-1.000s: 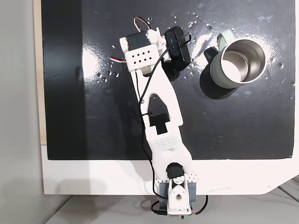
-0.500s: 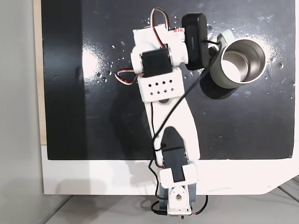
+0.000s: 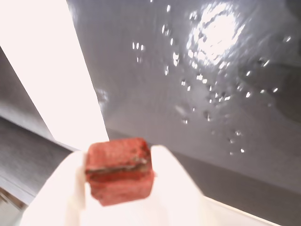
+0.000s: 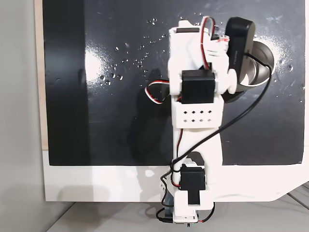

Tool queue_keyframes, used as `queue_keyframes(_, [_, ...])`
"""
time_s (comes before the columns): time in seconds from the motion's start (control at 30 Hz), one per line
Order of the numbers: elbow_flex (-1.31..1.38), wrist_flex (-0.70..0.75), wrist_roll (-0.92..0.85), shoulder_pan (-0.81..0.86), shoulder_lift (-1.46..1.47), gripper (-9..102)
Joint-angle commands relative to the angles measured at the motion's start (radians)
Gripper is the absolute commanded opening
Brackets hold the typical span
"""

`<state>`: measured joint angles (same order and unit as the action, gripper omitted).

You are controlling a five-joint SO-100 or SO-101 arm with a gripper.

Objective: Grasp a cube and put it in the cup.

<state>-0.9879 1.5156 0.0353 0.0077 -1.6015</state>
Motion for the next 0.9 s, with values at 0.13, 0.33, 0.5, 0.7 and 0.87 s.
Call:
queue_keyframes(0.13, [0.123,0.109,-0.014,0.255,-0.043,2])
queue_keyframes(0.33, [0.184,0.153,-0.114,0.439,0.008,2])
queue_keyframes(0.5, [0.287,0.247,-0.181,0.506,0.137,2])
queue_keyframes(0.7, [0.319,0.279,-0.222,0.511,0.21,2])
queue_keyframes(0.87, [0.304,0.281,-0.23,0.505,0.232,2])
